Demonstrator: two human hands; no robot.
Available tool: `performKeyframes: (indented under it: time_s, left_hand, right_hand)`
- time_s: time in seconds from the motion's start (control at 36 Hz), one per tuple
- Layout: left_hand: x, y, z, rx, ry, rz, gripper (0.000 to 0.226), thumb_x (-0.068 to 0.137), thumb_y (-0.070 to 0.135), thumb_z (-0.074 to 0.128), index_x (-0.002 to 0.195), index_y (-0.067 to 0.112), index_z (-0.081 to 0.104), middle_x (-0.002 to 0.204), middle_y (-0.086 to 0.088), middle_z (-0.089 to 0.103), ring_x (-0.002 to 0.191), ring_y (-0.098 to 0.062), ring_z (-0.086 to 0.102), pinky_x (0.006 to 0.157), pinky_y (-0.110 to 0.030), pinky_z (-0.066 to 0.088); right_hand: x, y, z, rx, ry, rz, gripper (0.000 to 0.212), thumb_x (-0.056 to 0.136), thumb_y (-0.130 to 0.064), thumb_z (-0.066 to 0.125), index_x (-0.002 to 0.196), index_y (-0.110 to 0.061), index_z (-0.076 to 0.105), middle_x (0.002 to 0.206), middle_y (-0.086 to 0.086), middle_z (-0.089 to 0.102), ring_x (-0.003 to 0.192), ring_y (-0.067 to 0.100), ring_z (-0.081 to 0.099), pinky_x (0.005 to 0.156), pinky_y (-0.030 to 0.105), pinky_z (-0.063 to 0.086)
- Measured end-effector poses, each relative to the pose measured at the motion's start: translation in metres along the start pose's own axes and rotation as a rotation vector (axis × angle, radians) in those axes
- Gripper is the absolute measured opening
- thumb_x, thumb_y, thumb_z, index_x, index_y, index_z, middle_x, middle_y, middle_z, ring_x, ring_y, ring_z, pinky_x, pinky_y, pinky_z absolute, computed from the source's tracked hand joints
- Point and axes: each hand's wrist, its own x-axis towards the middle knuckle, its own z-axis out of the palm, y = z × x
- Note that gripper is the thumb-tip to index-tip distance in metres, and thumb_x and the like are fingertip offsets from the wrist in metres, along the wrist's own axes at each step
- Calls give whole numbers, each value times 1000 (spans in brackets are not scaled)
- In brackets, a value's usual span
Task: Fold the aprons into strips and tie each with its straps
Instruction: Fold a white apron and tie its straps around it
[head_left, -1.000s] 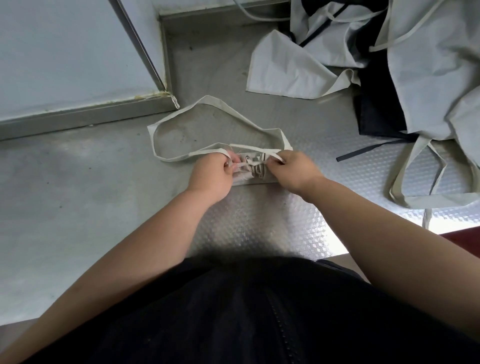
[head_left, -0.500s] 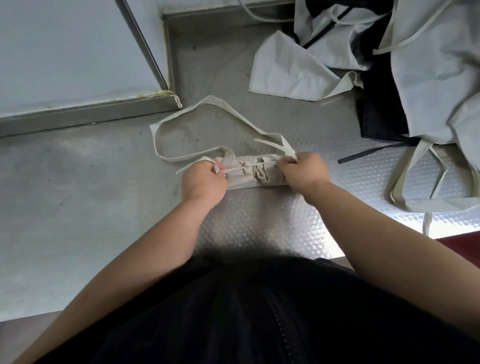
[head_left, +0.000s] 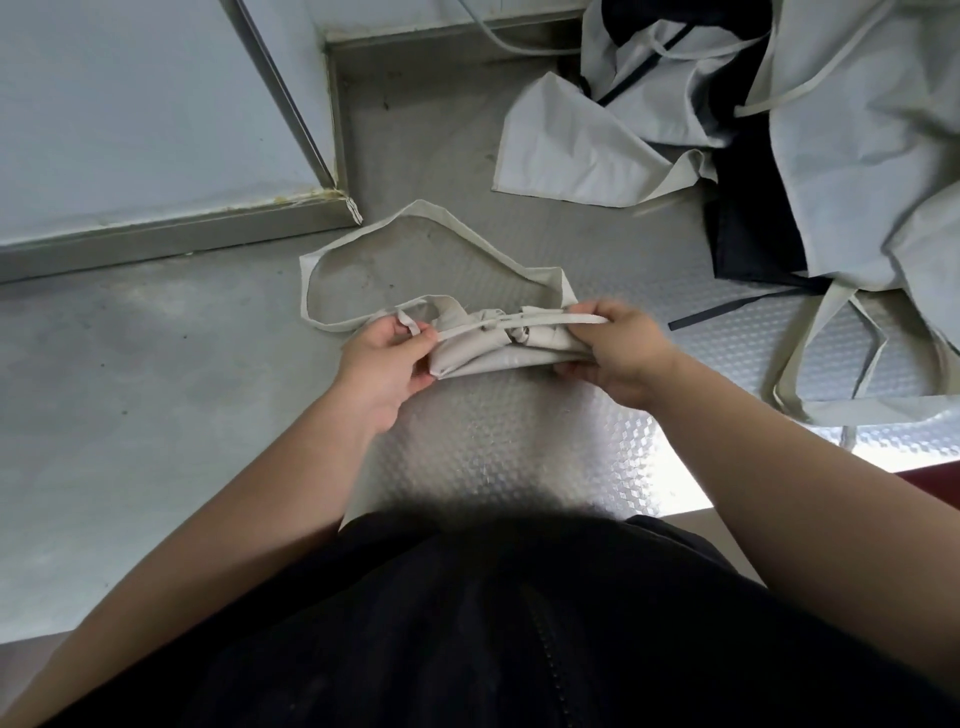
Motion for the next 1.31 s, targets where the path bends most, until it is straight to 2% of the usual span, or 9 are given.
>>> performKeyframes:
  time_s: [0.11, 0.28, 0.42, 0.47, 0.69, 0.78, 0.97, 1.06, 1.31]
  left_hand:
    - [-2, 4, -3, -175, 32, -29, 19, 92, 6, 57, 79, 19, 57, 79, 3, 59, 68, -7, 55, 46, -13, 45]
    - [-4, 13, -11, -353, 3, -79, 17, 92, 10, 57, 81, 21, 62, 60, 11, 66, 54, 0, 61, 48, -11, 48]
    - [-2, 19, -16, -513, 20, -171, 9, 91, 18, 61, 83, 22, 61, 72, 7, 65, 59, -4, 60, 42, -11, 46]
    - [-1, 23, -16, -563, 20, -216, 9, 90, 18, 62, 82, 21, 60, 82, 3, 60, 68, -10, 55, 39, -10, 44]
    - [-3, 29, -11, -561, 51, -259, 11, 92, 15, 59, 82, 17, 64, 90, -3, 61, 76, -15, 56, 39, -11, 44]
    - [-4, 28, -11, -591, 36, -245, 10, 94, 15, 56, 89, 17, 65, 87, -1, 61, 74, -12, 55, 40, -10, 44]
    - [-13, 29, 3, -680, 83, 49, 19, 94, 3, 52, 89, 16, 65, 84, 2, 67, 68, -4, 63, 54, -11, 48]
    - [-15, 30, 4, -623, 93, 58, 25, 95, -1, 46, 90, 15, 64, 88, 0, 64, 71, -7, 61, 57, -12, 50]
    - [-10, 8, -1, -446, 112, -61, 27, 93, -9, 42, 83, 8, 60, 79, -6, 61, 68, -13, 54, 50, -15, 51]
  right_hand:
    - [-4, -6, -2, 215, -71, 14, 16, 98, -4, 45, 91, -12, 57, 87, 8, 61, 71, 21, 62, 55, 30, 57]
    - [-13, -15, -5, 290, -209, 14, 19, 98, -5, 44, 91, -12, 60, 86, 10, 64, 63, 17, 66, 58, 29, 59]
    - [-20, -23, 2, 246, -315, 10, 15, 97, -8, 46, 94, -14, 60, 61, 5, 57, 48, 15, 55, 51, 28, 56]
    - [-21, -25, 3, 277, -328, 9, 15, 97, -8, 46, 93, -12, 60, 62, 6, 56, 48, 15, 55, 52, 28, 56]
    - [-25, -35, 5, 556, -411, 47, 31, 95, -1, 30, 103, -2, 59, 73, 12, 68, 63, 22, 68, 72, 36, 59]
    - [-25, -36, 6, 606, -391, 60, 35, 93, 1, 26, 102, -2, 60, 72, 11, 68, 62, 20, 68, 69, 33, 60]
    - [-23, -34, 12, 738, -249, 82, 35, 96, 6, 29, 100, -8, 61, 74, 8, 70, 61, 14, 68, 57, 26, 58]
    - [-21, -34, 15, 787, -192, 97, 31, 96, 6, 30, 103, -3, 59, 77, 10, 68, 61, 15, 67, 55, 27, 58]
    - [-25, -35, 18, 712, -244, 92, 26, 97, 8, 32, 95, 3, 58, 69, 9, 61, 56, 10, 64, 62, 26, 59]
